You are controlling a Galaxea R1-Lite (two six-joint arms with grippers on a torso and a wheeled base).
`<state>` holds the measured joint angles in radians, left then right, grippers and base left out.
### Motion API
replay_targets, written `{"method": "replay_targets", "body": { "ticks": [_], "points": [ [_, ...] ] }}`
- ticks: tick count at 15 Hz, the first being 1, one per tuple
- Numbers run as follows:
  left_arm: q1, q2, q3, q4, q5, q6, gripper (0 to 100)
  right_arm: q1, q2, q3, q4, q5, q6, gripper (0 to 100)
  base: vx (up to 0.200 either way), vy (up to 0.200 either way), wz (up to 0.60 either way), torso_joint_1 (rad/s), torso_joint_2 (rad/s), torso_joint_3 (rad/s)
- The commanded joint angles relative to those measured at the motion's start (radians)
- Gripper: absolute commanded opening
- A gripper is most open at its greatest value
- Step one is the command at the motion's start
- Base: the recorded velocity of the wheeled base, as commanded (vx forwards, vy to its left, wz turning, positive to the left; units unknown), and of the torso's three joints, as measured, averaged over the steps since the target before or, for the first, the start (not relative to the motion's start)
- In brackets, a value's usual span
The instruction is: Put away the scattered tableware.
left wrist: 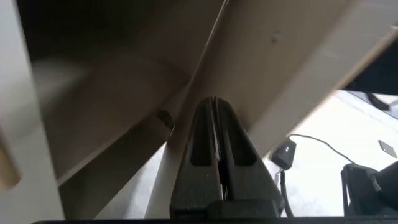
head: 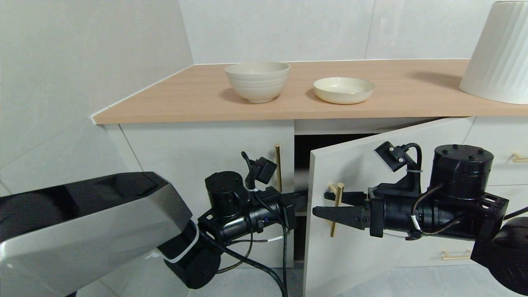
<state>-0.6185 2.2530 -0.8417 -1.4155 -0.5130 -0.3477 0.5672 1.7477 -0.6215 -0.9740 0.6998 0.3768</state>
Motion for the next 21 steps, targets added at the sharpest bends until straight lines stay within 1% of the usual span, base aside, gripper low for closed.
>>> {"method": "replay_targets", "body": {
  "ticks": [1,4,5,6,9,11,12,14,15,17,20,21],
  "points": [
    [-0.004,0.028,-0.040,0.024,-0.001,-0.001,0,0.000,0.003,0.011,0.001,-0.003,-0.019,100,0.000,0.000,0.00,0.000,0.00,0.000],
    [-0.006,0.030,-0.060,0.035,-0.002,0.001,0,-0.001,-0.004,0.016,0.001,-0.006,-0.027,100,0.000,0.000,0.00,0.000,0.00,0.000],
    [-0.018,0.030,-0.111,0.059,-0.002,0.001,0,-0.012,-0.019,0.031,0.001,-0.008,-0.027,100,0.000,0.000,0.00,0.000,0.00,0.000],
    [-0.023,0.023,-0.120,0.083,-0.002,0.001,0,-0.024,-0.028,0.055,0.001,-0.006,-0.027,100,0.000,0.000,0.00,0.000,0.00,0.000],
    [-0.026,0.028,-0.120,0.095,-0.002,0.003,0,-0.086,-0.071,0.124,0.001,-0.008,-0.082,100,0.000,0.000,0.00,0.000,0.00,0.000],
    [-0.026,0.023,-0.117,0.095,-0.002,0.003,0,-0.096,-0.097,0.152,0.001,-0.028,-0.084,100,0.000,0.000,0.00,0.000,0.00,0.000],
    [-0.026,0.020,-0.114,0.095,-0.001,0.003,0,-0.101,-0.108,0.177,0.001,-0.062,-0.090,100,0.000,0.000,0.00,0.000,0.00,0.000],
    [-0.032,0.016,-0.099,0.093,-0.002,0.003,0,-0.101,-0.143,0.247,0.001,-0.157,-0.164,100,0.000,0.000,0.00,0.000,0.00,0.000],
    [-0.035,0.005,-0.088,0.095,-0.002,0.003,0,-0.101,-0.169,0.290,0.001,-0.180,-0.182,100,0.000,0.000,0.00,0.000,0.00,0.000],
    [-0.050,-0.006,-0.069,0.095,-0.002,0.003,0,-0.099,-0.237,0.365,0.009,-0.181,-0.184,100,0.000,0.000,0.00,0.000,0.00,0.000],
    [-0.063,-0.013,-0.069,0.104,-0.002,0.003,0,-0.096,-0.289,0.401,0.011,-0.181,-0.185,100,0.000,0.000,0.00,0.000,0.00,0.000],
    [-0.072,-0.015,-0.086,0.156,-0.002,0.004,0,-0.098,-0.301,0.414,0.011,-0.181,-0.185,100,0.000,0.000,0.00,0.000,0.00,0.000]
  ]
}}
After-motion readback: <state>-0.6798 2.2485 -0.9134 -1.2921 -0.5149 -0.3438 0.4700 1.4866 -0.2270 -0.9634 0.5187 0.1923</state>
